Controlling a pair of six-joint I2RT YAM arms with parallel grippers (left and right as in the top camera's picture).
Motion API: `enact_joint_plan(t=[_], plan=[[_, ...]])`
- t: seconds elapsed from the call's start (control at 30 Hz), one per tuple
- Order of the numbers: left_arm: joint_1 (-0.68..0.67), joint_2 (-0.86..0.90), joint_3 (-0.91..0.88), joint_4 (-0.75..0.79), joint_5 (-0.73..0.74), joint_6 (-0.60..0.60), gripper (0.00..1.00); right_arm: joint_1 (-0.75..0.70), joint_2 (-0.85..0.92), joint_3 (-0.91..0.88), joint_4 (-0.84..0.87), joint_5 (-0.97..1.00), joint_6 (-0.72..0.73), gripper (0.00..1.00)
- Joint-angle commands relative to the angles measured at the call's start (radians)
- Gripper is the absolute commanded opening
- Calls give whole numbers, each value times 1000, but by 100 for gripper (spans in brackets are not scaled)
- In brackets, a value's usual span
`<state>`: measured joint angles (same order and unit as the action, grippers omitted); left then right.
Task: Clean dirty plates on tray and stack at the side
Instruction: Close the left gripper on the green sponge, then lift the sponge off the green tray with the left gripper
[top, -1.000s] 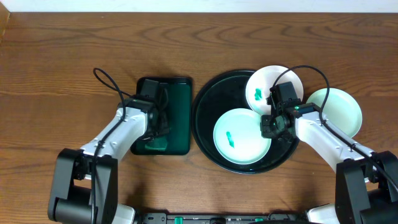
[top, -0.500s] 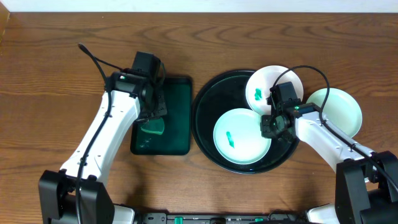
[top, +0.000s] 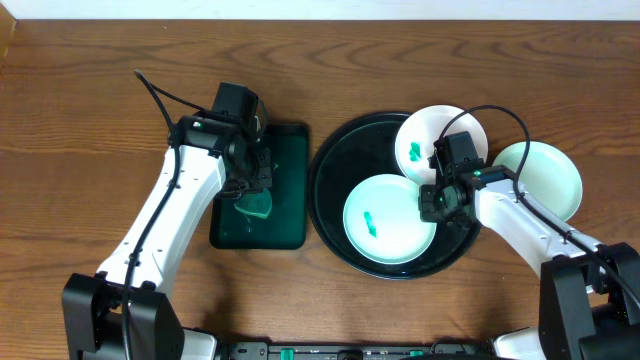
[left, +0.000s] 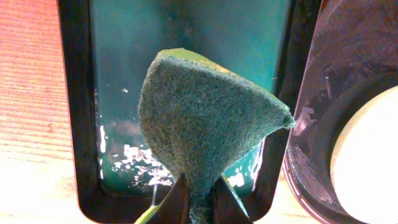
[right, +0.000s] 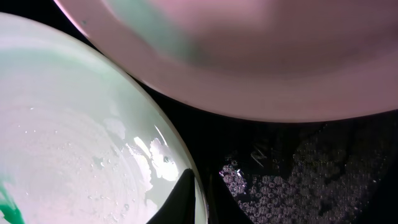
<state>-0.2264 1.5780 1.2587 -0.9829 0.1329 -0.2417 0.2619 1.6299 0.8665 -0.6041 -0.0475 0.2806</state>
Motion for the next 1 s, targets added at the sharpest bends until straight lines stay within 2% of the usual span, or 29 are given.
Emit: enact_joint_plan(t=[0.0, 0.17, 0.97], plan=[[0, -16, 18, 5, 13, 20, 7, -6, 5, 2, 2, 13, 3, 5], [0, -16, 17, 4, 13, 19, 7, -6, 5, 2, 2, 12, 3, 1], [0, -13, 4, 11, 13, 19, 7, -6, 5, 2, 2, -14, 3, 2]])
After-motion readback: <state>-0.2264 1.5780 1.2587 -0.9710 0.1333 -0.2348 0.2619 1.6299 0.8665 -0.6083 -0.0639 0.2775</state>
